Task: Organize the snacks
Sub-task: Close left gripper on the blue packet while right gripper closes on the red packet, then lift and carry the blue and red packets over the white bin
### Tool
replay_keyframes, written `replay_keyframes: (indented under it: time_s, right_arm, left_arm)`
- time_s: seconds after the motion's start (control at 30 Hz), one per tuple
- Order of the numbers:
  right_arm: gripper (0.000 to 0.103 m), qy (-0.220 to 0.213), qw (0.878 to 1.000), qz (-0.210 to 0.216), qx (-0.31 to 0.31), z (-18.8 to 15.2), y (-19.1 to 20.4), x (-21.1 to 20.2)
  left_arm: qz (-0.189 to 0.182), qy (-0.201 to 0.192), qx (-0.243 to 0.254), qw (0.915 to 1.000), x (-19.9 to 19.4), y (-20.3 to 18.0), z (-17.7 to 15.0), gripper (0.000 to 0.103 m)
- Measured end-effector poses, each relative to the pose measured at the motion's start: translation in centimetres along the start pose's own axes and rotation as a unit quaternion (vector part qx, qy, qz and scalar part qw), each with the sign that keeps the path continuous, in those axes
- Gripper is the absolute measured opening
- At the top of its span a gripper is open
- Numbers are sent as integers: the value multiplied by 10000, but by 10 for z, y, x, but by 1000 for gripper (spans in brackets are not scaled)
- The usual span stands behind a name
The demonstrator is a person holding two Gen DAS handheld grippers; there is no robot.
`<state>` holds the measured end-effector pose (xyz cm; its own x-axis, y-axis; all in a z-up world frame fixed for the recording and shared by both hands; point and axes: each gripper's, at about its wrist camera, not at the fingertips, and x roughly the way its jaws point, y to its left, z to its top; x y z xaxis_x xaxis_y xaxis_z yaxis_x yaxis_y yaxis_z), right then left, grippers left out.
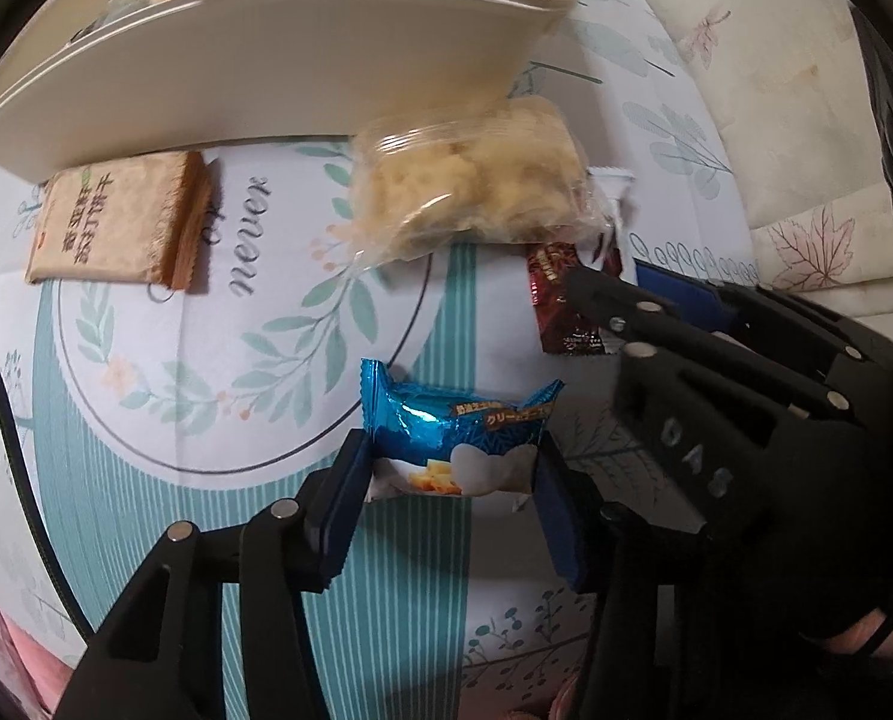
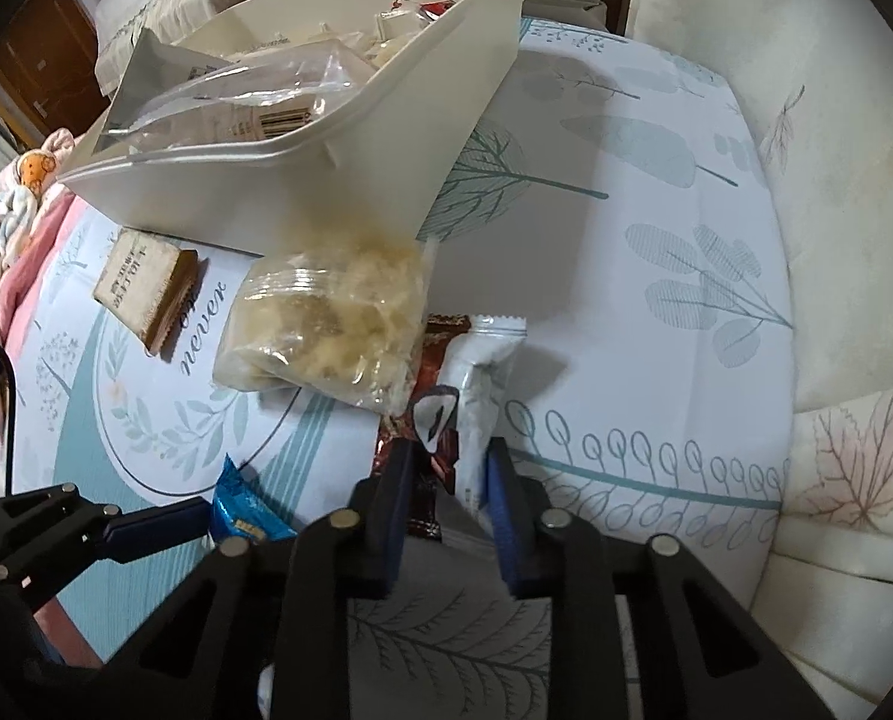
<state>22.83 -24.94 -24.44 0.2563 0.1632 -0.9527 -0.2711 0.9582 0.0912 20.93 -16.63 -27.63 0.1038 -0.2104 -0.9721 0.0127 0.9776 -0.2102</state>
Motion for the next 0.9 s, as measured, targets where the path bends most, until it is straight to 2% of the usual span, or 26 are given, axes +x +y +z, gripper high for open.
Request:
replay_keyframes:
  time_s: [0.23,0.47,0.6,0.9]
  right_arm:
    - [14,89,9998,-69,167,-8,0,-9]
    - [11,129,9991,-107,398,-18,-5,-23]
    - [11,46,9988,-171,461,-30,0,-40]
    - [11,-317,9984,-280,374,-33,8,-76]
  left_arm:
    - [-93,-16,-144,9999,-7,19,-12,44]
    - [-51,-95,-237,9997,-21,43,-26,42]
    - [-62,-230,-255,9994,-36,59,-36,42]
    - [-192,-629,-444,9968,-86,98,-33,42]
